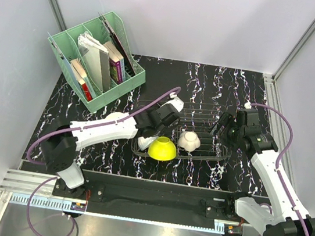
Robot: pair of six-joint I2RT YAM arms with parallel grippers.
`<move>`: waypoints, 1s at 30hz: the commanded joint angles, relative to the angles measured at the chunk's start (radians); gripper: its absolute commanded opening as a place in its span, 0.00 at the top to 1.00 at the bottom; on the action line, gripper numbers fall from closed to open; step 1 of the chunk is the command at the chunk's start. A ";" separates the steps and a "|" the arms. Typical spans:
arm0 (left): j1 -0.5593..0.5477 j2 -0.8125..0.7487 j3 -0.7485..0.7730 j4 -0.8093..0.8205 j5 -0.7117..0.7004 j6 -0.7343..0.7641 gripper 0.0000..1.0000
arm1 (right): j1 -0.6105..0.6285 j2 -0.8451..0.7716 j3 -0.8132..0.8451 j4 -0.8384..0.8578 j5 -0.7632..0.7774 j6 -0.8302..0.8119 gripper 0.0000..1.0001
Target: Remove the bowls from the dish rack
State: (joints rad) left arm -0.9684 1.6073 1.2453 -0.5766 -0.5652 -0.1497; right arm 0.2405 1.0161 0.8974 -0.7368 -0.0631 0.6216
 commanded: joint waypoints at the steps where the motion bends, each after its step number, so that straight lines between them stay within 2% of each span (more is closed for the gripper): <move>1: 0.049 0.014 -0.061 -0.108 -0.010 0.035 0.39 | 0.005 0.009 0.012 0.028 0.023 -0.019 0.16; 8: 0.079 -0.006 -0.069 -0.109 -0.019 0.042 0.42 | 0.006 -0.002 -0.003 0.028 0.031 -0.019 0.16; 21: 0.079 -0.072 0.032 -0.111 -0.018 0.068 0.33 | 0.005 0.076 -0.046 0.059 0.058 -0.026 0.16; 30: 0.077 -0.104 0.080 -0.161 -0.042 0.113 0.32 | 0.005 0.145 -0.066 0.068 0.083 -0.028 0.17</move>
State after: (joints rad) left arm -0.8997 1.5578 1.2865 -0.7036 -0.5606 -0.0811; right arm 0.2501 1.1389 0.8558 -0.6559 -0.0704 0.6212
